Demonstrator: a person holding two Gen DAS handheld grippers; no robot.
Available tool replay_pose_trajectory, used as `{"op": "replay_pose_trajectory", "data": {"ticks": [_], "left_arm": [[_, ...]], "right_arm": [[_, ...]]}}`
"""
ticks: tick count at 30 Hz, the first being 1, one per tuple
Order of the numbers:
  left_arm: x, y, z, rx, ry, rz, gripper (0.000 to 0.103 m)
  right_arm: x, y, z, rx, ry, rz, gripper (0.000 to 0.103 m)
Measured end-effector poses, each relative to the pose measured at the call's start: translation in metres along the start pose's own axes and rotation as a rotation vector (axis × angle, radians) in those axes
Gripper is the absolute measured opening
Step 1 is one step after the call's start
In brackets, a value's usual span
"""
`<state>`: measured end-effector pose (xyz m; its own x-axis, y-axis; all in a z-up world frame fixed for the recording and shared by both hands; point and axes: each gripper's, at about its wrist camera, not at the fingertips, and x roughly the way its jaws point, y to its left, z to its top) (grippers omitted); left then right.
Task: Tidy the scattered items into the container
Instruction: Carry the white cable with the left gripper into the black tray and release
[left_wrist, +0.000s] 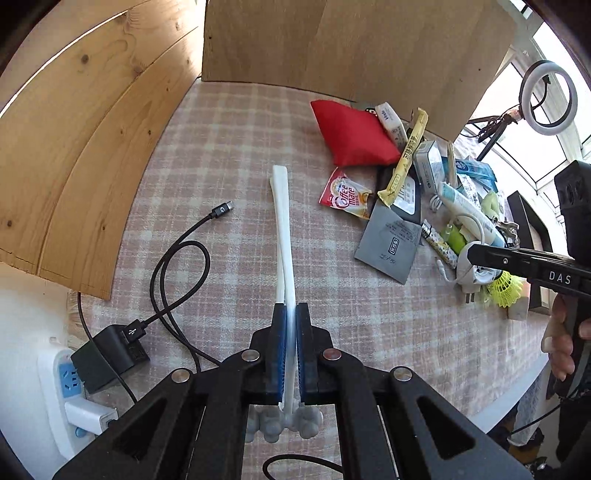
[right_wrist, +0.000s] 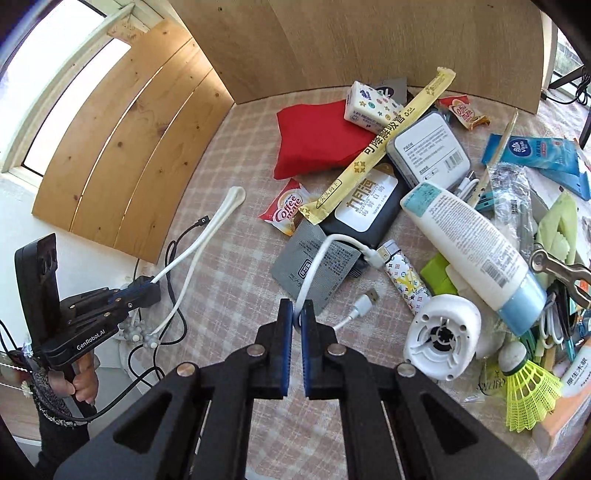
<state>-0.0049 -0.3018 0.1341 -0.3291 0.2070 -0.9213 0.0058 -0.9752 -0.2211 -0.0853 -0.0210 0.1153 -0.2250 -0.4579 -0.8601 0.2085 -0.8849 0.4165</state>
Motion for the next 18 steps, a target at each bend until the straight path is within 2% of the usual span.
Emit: {"op": "replay_pose_trajectory", "data": {"ticks": [3, 4, 8, 13, 18], "left_arm": [[-0.002, -0.022, -0.001, 0.006, -0.06, 0.007, 0.004], [0.01, -0.034, -0.004, 0.014, -0.082, 0.019, 0.004], [-0.001, -0.057, -0.005, 0.063, -0.144, 0.076, 0.004], [-0.014, -0.088, -0.004, 0.135, -0.195, 0.06, 0.004], [-0.022, -0.122, -0.001, 0.195, -0.214, 0.0, 0.004]], "right_arm": [[-0.016, 0.004, -0.003, -0.014, -0.045, -0.02, 0.004], [-0.019, 0.005, -0.004, -0.013, -0.054, -0.02, 0.004], [-0.029, 0.009, -0.01, -0.021, -0.098, -0.054, 0.004], [-0.052, 0.001, -0.02, -0.006, -0.149, -0.096, 0.004], [-0.082, -0.021, -0.031, 0.032, -0.198, -0.128, 0.004]]}}
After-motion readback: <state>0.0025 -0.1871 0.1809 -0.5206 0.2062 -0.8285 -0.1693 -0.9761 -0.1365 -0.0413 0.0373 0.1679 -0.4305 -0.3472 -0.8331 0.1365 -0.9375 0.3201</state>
